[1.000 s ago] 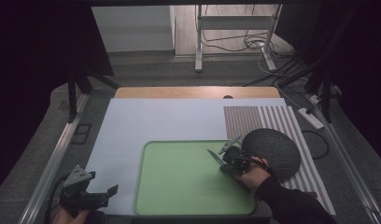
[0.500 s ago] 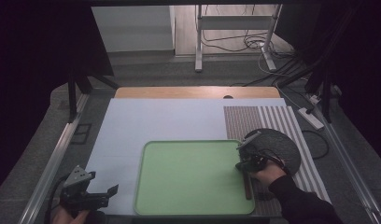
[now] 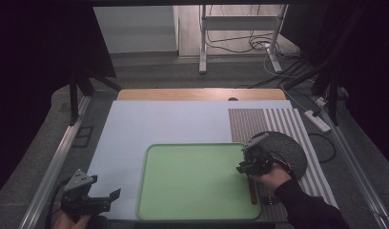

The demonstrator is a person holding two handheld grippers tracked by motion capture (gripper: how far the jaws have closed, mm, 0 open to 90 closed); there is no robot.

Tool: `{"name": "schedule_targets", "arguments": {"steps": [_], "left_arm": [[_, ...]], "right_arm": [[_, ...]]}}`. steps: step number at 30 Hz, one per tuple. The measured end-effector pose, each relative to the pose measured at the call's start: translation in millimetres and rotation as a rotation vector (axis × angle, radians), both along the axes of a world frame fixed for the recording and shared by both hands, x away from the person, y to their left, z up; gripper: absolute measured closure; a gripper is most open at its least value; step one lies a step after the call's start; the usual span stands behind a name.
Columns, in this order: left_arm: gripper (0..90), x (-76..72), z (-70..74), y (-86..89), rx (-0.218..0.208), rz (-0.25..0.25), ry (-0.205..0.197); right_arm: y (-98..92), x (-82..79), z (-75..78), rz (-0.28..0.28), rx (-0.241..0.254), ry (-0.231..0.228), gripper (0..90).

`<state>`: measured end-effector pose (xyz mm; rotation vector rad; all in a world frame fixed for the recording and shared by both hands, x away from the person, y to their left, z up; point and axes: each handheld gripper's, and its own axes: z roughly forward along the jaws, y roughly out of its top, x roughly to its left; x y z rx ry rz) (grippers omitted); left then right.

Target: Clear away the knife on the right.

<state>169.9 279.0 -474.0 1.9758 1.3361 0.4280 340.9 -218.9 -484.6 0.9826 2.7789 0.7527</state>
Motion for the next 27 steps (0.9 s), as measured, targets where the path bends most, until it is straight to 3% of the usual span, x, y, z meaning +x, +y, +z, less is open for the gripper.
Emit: {"name": "schedule_targets", "arguments": {"steps": [6, 11, 15, 22, 27], "left_arm": [[3.6, 0.0, -0.1, 0.5, -0.004, 0.002, 0.0], [3.6, 0.0, -0.2, 0.7, -0.006, 0.004, -0.001], [3.6, -0.1, -0.1, 0.8, -0.006, 0.004, -0.001], [3.6, -0.2, -0.1, 0.8, -0.006, 0.005, -0.001], [3.6, -0.2, -0.1, 1.0, -0.007, 0.006, 0.0]], "right_arm": [[-0.3, -5.2, 5.2, -0.004, 0.039, -0.006, 35.8], [-4.2, -10.5, 11.5, -0.046, 0.066, -0.033, 12.0], [-12.8, -15.9, 17.2, -0.049, 0.099, -0.044, 11.1], [-28.2, -28.9, 21.3, -0.088, 0.123, -0.087, 0.3], [-41.5, -40.1, 24.9, -0.128, 0.133, -0.127, 0.0]]}}
